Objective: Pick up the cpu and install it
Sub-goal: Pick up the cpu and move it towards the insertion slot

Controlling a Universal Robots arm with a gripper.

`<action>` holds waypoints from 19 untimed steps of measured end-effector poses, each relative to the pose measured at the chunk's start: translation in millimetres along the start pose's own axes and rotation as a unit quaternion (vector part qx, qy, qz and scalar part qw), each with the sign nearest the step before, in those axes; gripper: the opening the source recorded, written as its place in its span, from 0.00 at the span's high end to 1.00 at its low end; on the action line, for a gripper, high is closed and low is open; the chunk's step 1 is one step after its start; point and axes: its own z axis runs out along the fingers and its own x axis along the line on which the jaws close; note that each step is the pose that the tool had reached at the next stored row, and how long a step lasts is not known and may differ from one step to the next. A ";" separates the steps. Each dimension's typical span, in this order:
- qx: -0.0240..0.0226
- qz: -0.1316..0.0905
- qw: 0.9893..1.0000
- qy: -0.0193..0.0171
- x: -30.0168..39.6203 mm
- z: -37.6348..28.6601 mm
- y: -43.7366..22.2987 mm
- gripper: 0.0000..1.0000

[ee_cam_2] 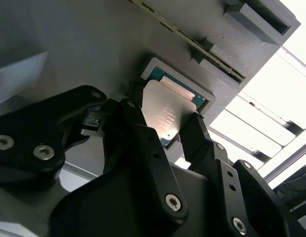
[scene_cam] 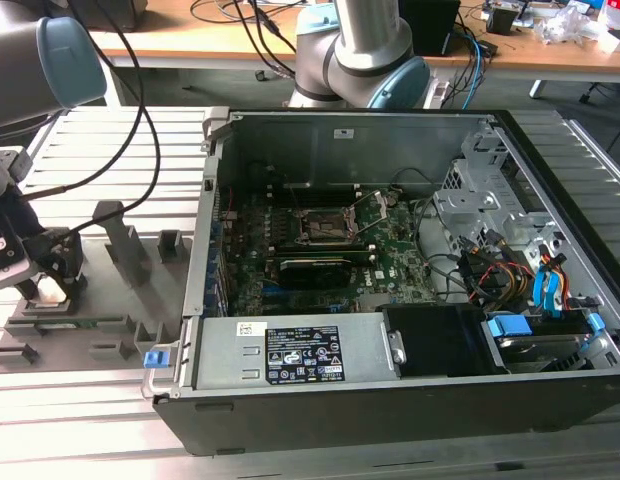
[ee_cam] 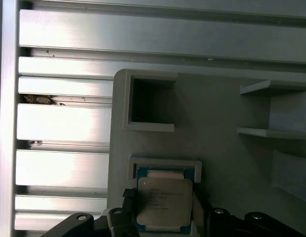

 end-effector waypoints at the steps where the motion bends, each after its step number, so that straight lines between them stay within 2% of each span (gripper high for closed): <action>1: 0.000 0.000 1.000 0.000 -0.1 0.4 0.0 0.45; 2: 0.000 0.000 1.000 0.000 0.0 0.2 0.0 0.38; 10: 0.000 0.000 1.000 0.000 -1.2 0.1 -0.1 0.38; 12: -0.005 0.001 1.000 0.000 -1.4 0.1 0.0 0.38; 14: -0.005 0.002 1.000 0.000 -1.3 0.1 0.0 0.38; 17: -0.006 0.002 1.000 0.005 -2.1 0.4 -0.1 0.38; 19: -0.006 0.002 1.000 0.007 -2.4 0.4 -0.1 0.38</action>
